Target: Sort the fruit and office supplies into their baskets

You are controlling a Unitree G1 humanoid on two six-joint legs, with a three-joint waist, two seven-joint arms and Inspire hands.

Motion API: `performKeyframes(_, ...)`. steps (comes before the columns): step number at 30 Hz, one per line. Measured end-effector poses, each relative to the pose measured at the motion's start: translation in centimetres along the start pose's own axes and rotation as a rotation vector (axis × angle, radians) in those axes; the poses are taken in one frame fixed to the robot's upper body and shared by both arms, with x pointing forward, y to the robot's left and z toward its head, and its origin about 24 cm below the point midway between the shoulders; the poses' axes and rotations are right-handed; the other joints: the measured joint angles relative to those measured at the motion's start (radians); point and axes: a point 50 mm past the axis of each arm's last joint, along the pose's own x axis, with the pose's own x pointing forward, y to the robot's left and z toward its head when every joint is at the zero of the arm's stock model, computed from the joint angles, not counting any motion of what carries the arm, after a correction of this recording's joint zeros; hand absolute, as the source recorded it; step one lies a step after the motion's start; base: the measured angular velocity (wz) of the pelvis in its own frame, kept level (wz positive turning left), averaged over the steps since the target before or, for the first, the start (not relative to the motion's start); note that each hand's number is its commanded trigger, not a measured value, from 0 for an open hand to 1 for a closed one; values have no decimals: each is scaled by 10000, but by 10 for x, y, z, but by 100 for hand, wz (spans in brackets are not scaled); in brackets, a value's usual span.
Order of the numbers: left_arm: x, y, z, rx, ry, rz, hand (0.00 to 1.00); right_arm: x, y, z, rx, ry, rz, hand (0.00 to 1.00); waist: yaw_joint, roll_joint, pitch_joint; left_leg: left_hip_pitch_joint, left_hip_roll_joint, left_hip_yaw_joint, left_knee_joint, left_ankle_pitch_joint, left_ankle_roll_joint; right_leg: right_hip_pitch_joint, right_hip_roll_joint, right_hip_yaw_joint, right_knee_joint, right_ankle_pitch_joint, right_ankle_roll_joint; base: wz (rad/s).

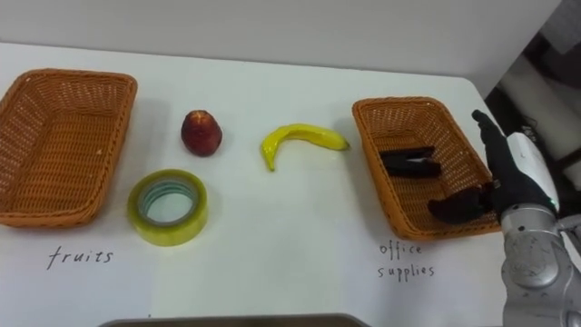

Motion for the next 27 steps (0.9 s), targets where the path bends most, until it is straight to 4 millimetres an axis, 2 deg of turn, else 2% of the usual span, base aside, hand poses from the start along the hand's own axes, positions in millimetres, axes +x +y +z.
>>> performKeyframes(15, 0, -2, -4, 18, 117, -5, 0, 0, -7, 14, 280, -620, -251, 0, 7, 27, 45, 94, -2, 2, -5, 0, 0, 136, 2, 13, -3, 0, 0, 0)
performKeyframes(17, 0, -3, -5, 1, 156, -22, 0, -2, -12, 24, 315, -1040, -467, 0, 46, 18, 39, 89, -2, 4, -14, 0, 0, 137, 4, 17, -3, 0, 0, 0)
performKeyframes(19, 0, -3, -5, 9, 134, -30, 0, -3, -23, 45, 416, -1927, -953, 0, 15, 82, 79, 81, 0, 8, -11, 0, 0, 129, 15, 56, -2, 0, 0, 0)
performKeyframes(21, 0, -4, -3, -5, 73, -38, 0, -3, -30, 58, 582, -2487, -1221, 0, 15, 112, 93, 69, 8, 12, -13, 0, 0, 109, 31, 100, -3, 0, -1, -2)
performKeyframes(27, -1, -6, -5, 158, 106, -155, 0, -10, -36, 80, 830, -3549, -1431, 0, 169, 22, 30, 31, 10, 9, 6, 0, 0, 90, 31, 118, -8, 1, -1, 0)
